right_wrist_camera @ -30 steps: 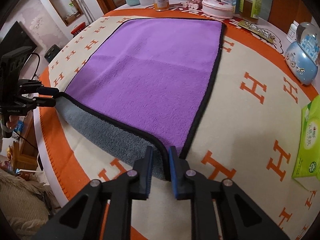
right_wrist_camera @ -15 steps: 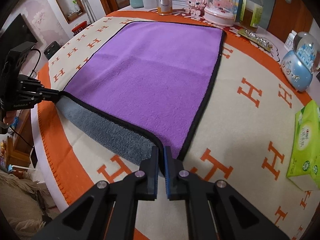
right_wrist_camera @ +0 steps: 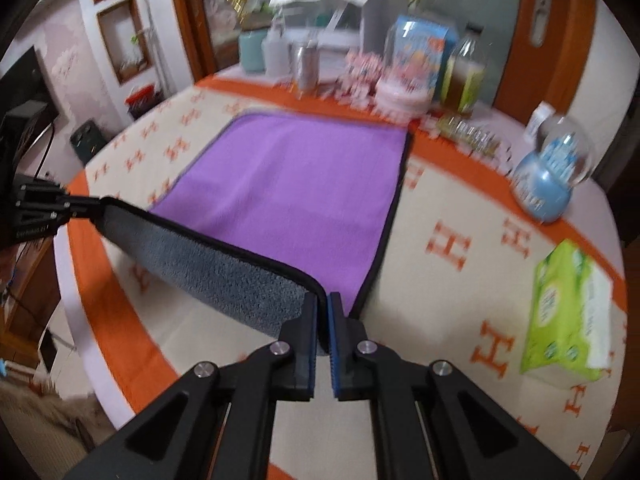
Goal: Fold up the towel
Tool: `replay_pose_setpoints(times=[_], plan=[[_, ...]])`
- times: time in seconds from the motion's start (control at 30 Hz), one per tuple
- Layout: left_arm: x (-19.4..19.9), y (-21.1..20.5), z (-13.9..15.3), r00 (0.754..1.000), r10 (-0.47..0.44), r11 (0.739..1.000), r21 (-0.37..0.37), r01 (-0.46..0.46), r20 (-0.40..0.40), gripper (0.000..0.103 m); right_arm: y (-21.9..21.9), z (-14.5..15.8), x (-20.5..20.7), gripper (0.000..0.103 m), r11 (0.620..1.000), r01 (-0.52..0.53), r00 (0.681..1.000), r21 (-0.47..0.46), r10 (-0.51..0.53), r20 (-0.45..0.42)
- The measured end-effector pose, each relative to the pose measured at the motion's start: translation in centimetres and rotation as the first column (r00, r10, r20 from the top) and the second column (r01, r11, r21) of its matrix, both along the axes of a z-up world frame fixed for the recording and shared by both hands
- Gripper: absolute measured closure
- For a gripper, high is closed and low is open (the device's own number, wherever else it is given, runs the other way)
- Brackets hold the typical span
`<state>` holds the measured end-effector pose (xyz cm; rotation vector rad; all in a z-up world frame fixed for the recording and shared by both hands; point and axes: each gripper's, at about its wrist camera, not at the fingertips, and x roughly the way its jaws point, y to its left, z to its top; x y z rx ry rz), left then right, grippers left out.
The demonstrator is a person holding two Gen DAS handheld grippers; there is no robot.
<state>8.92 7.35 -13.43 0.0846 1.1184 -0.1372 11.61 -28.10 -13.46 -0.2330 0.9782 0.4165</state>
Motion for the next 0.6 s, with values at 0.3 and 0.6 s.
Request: replay_pose_setpoints(times=[0.3, 0.6], plan=[[8.0, 1.0, 6.1, 0.991, 0.015, 1.0, 0.014, -0.017, 0.136, 0.099, 1.8, 5.0, 5.7, 0.099, 0.993, 0.113, 0.983, -0.025, -0.108, 0.15], [16.8, 2.3, 5.2, 0.989, 0.033, 0.999, 0.011, -0.034, 0.146, 0.099, 3.9, 5.5, 14.5, 0.098, 0.972, 0.228, 0.955, -0.055, -0.213, 0.206]])
